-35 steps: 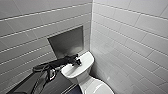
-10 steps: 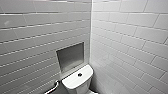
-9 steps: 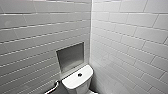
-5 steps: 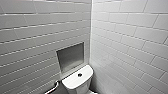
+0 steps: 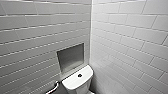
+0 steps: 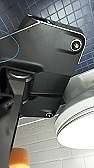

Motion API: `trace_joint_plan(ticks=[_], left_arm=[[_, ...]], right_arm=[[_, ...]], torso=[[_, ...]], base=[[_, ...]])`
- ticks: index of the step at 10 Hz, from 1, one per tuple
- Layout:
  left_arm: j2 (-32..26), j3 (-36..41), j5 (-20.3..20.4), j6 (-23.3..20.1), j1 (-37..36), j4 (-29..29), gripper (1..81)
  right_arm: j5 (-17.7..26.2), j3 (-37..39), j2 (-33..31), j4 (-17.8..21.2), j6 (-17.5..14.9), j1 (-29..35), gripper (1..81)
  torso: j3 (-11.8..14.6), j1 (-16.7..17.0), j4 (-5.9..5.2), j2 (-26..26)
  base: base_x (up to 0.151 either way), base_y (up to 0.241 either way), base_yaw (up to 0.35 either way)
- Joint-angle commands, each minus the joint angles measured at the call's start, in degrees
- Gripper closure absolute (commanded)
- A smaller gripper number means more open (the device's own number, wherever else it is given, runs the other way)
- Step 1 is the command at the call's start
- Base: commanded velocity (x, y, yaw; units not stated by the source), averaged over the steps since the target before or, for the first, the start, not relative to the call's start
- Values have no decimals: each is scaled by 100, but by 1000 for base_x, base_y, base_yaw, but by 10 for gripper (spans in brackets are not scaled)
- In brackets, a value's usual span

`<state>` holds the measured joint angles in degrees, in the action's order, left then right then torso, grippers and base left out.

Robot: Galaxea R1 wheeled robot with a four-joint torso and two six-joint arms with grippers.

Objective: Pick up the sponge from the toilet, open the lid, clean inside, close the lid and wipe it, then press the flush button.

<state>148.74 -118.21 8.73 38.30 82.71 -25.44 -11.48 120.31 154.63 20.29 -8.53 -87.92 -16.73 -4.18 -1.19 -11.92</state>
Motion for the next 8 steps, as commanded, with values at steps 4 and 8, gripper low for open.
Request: trace_joint_plan(ticks=[4, 8], left_arm=[[947, -1361, -47, 46, 232, -101, 811], [1702, -2565, -345, 46, 320, -93, 811]], right_arm=[[401, 299, 264, -42, -17, 121, 811], [392, 439, 431, -42, -17, 59, 811]], torso=[[269, 11, 0, -7], [297, 15, 0, -11]], base=[[0, 0, 0], [0, 0, 0]])
